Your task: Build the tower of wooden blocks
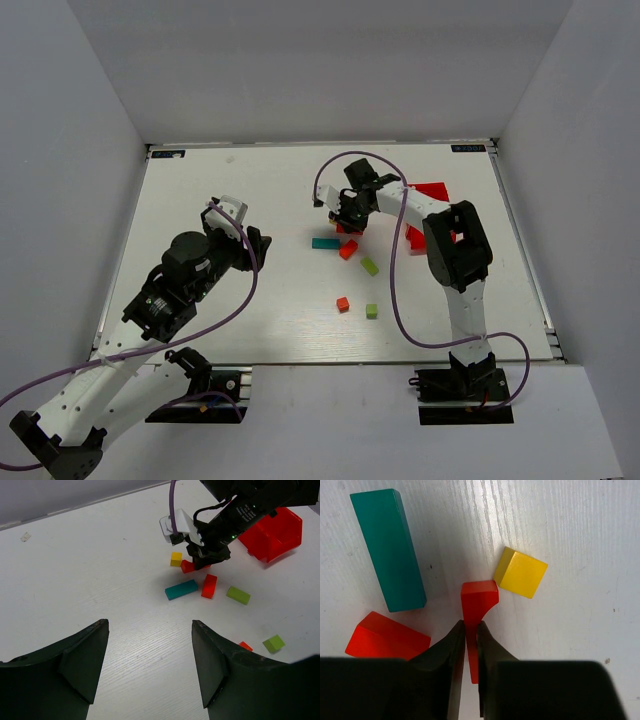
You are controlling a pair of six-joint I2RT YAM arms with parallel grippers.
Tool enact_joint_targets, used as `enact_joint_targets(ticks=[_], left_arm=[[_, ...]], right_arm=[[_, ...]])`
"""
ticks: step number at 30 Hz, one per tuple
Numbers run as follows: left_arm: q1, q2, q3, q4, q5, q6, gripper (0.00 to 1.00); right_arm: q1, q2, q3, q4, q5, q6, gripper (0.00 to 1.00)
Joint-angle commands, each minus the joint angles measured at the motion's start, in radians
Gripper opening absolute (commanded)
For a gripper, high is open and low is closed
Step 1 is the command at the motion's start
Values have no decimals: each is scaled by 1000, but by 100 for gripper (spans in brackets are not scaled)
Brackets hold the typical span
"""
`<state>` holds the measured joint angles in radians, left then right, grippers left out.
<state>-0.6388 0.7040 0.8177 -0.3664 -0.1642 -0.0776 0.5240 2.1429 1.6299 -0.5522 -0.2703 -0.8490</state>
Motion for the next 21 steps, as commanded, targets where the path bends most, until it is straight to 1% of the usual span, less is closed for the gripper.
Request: enact_joint_targets(ticks=[1, 2, 5, 6, 8, 13, 17, 21], left_arm=[[4, -3, -3, 1, 15, 6, 77], [4, -3, -3, 1, 15, 6, 77], [4, -3, -3, 1, 15, 6, 77], [4, -3, -3, 1, 25, 6, 77], [4, -3, -3, 1, 25, 6, 77], [4, -3, -3, 1, 25, 6, 77], [4, -3, -3, 1, 25, 6, 77], [4, -3, -3, 1, 25, 6, 77]], right_arm=[[1, 3, 19, -14, 3, -7, 14], [2, 5, 22, -20, 11, -9, 9], [-5, -9, 21, -23, 16, -2, 4], [-2, -14, 18, -20, 17, -4, 4], [-1, -34, 8, -22, 2, -2, 0], [2, -72, -10, -43, -29, -5, 0], [1, -69, -11, -54, -10, -5, 0], [-4, -81, -21, -29, 20, -1, 0]])
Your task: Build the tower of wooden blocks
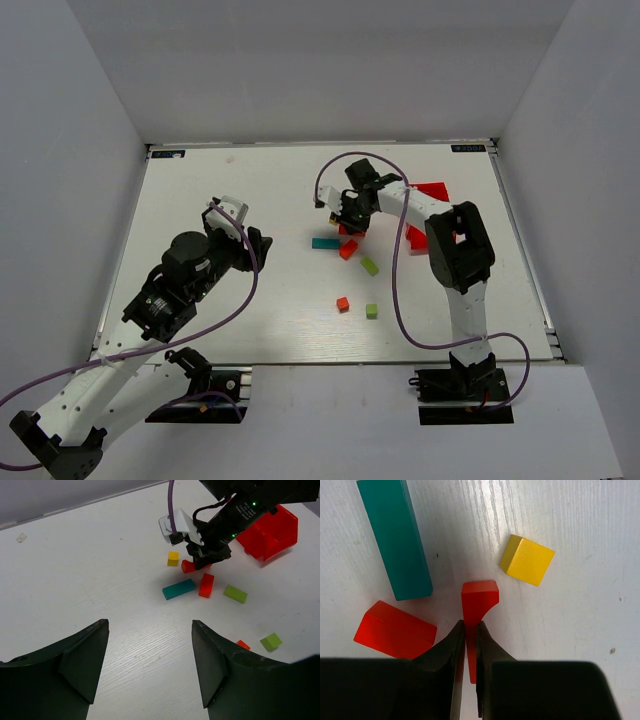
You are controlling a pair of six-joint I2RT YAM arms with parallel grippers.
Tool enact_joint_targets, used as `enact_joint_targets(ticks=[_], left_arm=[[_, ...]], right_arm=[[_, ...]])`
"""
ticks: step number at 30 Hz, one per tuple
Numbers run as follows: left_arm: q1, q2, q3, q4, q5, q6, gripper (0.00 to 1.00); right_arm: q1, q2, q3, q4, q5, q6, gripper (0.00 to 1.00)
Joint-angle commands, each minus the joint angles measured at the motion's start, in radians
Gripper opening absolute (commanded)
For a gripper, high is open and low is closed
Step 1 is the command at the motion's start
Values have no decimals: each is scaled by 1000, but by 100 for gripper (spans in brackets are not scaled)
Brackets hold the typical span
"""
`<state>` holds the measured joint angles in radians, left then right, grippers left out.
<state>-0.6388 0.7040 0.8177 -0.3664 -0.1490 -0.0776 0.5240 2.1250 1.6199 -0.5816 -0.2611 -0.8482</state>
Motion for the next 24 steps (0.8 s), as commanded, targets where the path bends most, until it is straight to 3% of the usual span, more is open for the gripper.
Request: enact_joint_targets(ticks=[1, 16, 24], left_arm=[[4, -3, -3, 1, 9, 6, 77], [4, -3, -3, 1, 9, 6, 77], [4, -3, -3, 1, 9, 6, 77]], right_arm=[[-4, -74, -20, 3, 29, 3, 0], [-7, -135, -94, 19, 108, -11, 0], [-9, -175, -146, -15, 68, -64, 0]])
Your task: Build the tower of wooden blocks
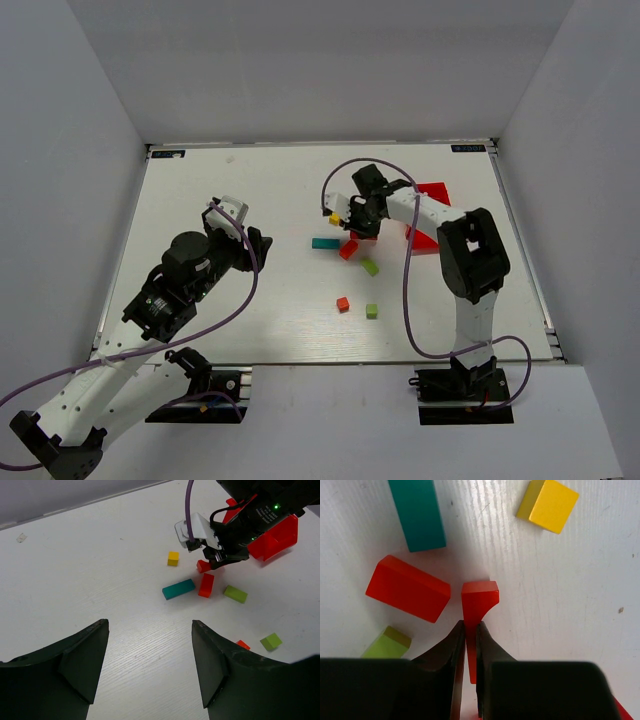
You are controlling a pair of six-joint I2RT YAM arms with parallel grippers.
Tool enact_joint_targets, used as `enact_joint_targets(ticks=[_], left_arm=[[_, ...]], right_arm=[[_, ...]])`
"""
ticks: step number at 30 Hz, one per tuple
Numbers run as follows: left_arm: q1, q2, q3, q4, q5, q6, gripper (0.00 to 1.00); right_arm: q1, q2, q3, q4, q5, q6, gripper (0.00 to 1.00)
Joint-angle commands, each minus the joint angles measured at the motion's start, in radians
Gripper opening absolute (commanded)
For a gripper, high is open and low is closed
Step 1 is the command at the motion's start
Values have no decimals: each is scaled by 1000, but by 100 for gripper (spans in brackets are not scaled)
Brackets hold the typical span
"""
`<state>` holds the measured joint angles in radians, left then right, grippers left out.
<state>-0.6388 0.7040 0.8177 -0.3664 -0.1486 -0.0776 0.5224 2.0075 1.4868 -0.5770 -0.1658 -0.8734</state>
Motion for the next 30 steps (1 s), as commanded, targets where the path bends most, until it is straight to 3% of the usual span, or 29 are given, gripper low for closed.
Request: enact_joint_targets(ticks=[1, 19, 30], left_arm=[[4, -3, -3, 1, 9, 6, 77], [4, -3, -3, 1, 0, 6, 77], [4, -3, -3, 1, 0, 6, 77]], right_arm=[[-5, -59, -14, -26, -37, -45, 0], [24, -102, -60, -44, -87, -99, 0], [102, -104, -91, -144, -109, -165, 0]])
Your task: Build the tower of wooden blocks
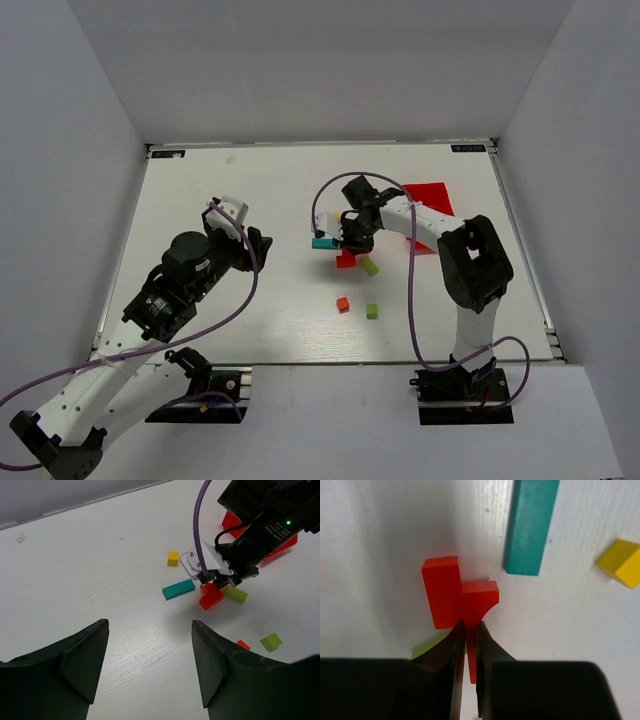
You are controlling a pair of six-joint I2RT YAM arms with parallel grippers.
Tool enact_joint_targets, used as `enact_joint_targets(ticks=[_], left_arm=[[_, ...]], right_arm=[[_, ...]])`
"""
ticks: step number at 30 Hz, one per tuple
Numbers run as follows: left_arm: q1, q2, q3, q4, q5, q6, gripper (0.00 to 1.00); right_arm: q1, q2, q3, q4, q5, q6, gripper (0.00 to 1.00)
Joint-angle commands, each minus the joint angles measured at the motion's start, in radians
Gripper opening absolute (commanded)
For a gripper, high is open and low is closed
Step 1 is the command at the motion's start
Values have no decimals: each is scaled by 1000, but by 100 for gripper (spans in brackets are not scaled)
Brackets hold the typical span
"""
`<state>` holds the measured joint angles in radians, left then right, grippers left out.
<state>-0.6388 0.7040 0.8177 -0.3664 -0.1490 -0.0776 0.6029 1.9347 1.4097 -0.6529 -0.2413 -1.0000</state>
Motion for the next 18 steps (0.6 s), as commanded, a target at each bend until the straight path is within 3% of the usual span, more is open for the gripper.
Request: enact_joint_targets(ticks=[1, 18], left_arm=[[4, -3, -3, 1, 0, 6, 77], [4, -3, -3, 1, 0, 6, 77]], right_arm=[[26, -31, -11, -85, -38, -45, 0], [43, -37, 51, -211, -150, -78, 0]])
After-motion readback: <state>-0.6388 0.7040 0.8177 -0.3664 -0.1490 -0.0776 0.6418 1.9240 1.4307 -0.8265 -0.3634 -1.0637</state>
